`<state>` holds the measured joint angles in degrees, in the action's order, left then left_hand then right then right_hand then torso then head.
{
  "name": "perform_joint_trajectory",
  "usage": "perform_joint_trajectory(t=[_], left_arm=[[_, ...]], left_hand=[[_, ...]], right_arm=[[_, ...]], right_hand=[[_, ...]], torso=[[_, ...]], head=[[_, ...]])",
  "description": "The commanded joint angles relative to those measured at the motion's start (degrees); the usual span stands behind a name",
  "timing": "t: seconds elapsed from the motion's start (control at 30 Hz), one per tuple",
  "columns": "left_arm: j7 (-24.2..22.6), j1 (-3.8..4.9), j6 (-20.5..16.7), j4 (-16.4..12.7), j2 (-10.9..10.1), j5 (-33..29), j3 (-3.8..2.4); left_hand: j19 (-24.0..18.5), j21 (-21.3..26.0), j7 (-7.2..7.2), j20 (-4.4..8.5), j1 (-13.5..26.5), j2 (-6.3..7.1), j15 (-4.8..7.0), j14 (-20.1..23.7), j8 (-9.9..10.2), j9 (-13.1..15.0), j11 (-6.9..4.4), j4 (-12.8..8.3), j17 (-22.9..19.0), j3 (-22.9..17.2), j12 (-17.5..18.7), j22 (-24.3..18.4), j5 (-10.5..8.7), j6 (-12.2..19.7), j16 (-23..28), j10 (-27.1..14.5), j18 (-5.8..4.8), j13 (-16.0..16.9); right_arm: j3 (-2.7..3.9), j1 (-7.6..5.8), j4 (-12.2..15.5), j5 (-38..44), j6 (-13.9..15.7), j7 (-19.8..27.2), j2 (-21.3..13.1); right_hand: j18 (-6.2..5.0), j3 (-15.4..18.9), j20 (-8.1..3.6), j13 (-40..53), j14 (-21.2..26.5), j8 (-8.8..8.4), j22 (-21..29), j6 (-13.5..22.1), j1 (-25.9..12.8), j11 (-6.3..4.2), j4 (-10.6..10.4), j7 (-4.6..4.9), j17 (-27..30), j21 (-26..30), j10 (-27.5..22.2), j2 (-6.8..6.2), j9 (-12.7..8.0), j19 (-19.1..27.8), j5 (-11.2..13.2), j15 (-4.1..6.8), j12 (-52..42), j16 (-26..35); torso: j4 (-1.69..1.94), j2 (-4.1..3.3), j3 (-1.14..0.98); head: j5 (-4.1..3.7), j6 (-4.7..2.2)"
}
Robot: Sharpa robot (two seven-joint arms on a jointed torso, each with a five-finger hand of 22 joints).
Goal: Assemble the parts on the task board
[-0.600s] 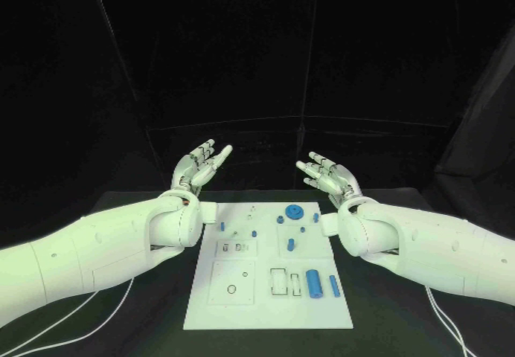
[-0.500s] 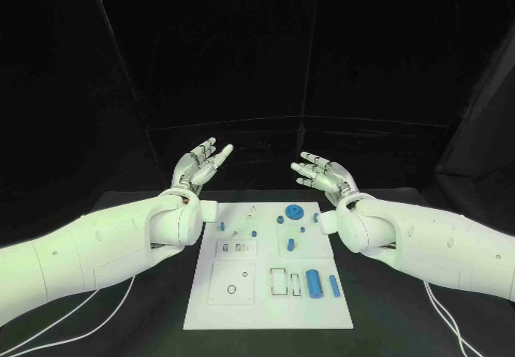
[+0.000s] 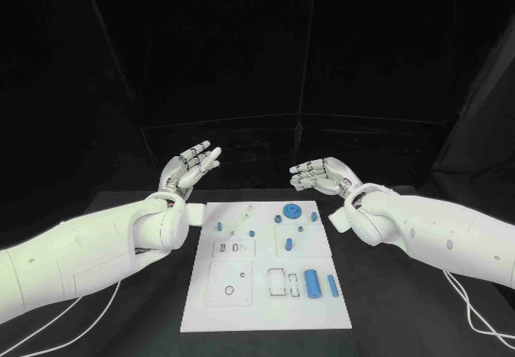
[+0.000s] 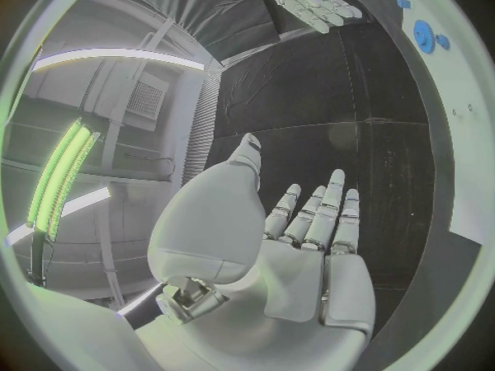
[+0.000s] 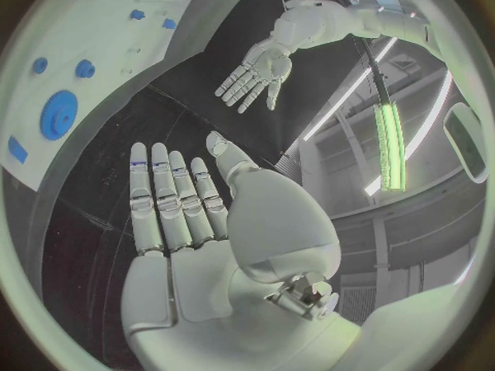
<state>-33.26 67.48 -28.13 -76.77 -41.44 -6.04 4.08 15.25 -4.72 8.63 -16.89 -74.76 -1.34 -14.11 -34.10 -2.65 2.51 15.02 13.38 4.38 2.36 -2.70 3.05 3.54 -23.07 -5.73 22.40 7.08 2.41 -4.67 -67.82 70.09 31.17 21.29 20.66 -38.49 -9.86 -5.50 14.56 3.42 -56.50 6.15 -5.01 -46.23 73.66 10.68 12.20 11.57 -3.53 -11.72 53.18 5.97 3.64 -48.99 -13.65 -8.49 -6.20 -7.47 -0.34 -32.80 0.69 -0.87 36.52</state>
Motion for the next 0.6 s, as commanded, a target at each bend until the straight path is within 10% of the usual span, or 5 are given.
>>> perform_joint_trajectory(t=[0.03,0.1,0.23,0.6], left_arm=[[-1.8,0.12,3.3,-0.7,-0.7,-0.5,-0.04],[-1.7,0.13,4.2,-1.0,-1.3,-0.3,-0.04],[-1.3,0.14,5.4,-2.4,-2.7,1.0,-0.04],[-0.2,0.13,7.5,-7.8,-6.5,8.1,-0.02]], left_hand=[[7.4,-3.0,7.66,0.06,-0.8,-0.44,0.53,-7.0,-1.0,0.5,-0.05,-0.9,0.9,0.2,-2.1,1.4,0.04,-4.8,-2.3,10.2,0.08,1.0],[17.8,-7.2,7.48,0.19,-1.1,-0.92,1.66,-10.5,-2.6,1.2,-0.99,-1.5,1.2,0.6,-4.5,3.4,0.03,-12.2,-3.6,19.8,1.15,1.7],[24.8,-10.4,6.11,0.43,-1.6,-1.66,3.77,-16.8,-5.4,2.2,-2.73,-2.7,1.6,1.2,-6.9,4.3,0.04,-25.5,-5.7,27.6,3.15,1.7],[32.8,-12.8,4.26,2.61,-3.3,-2.37,6.51,-25.8,-5.2,1.4,-5.31,-6.1,2.5,1.6,-8.3,4.3,0.04,-31.8,-7.0,37.2,3.56,1.9]], right_arm=[[0.07,-0.5,0.0,11.9,2.0,-0.9,0.0],[0.08,-0.71,-0.1,14.6,2.3,-1.3,-0.1],[0.11,-1.43,0.0,20.3,2.2,-2.7,-0.4],[0.2,-3.4,1.5,42.1,-5.1,-14.6,-0.1]], right_hand=[[-0.7,-2.2,-2.12,0.1,-9.5,0.17,0.1,-7.0,0.6,-1.53,2.7,0.65,-0.3,-2.1,7.5,-0.39,0.2,-7.0,0.4,2.33,1.0,-0.1],[-0.73,-3.1,-2.85,0.2,-11.4,0.05,0.0,-8.1,0.9,-1.88,3.7,0.43,-0.4,-2.9,8.7,-0.85,0.2,-8.4,0.5,2.87,1.4,-0.2],[-0.68,-4.2,-4.18,0.3,-14.8,0.05,-0.6,-9.8,1.8,-2.76,4.4,-0.19,-0.9,-4.6,11.1,-1.96,0.3,-10.9,0.7,4.11,1.6,-0.7],[-0.58,-3.8,-9.2,0.5,-28.1,-0.28,-6.1,-13.6,1.9,-5.4,4.0,-1.97,-6.5,-15.3,17.4,-4.41,0.2,-20.0,0.3,8.12,2.0,-8.5]], torso=[[0.27,-0.9,0.08],[0.47,-1.23,0.11],[0.97,-2.07,0.18],[2.36,-4.65,0.73]], head=[[-0.13,-0.27],[-0.26,-0.32],[-0.53,-0.58],[-1.62,-1.09]])
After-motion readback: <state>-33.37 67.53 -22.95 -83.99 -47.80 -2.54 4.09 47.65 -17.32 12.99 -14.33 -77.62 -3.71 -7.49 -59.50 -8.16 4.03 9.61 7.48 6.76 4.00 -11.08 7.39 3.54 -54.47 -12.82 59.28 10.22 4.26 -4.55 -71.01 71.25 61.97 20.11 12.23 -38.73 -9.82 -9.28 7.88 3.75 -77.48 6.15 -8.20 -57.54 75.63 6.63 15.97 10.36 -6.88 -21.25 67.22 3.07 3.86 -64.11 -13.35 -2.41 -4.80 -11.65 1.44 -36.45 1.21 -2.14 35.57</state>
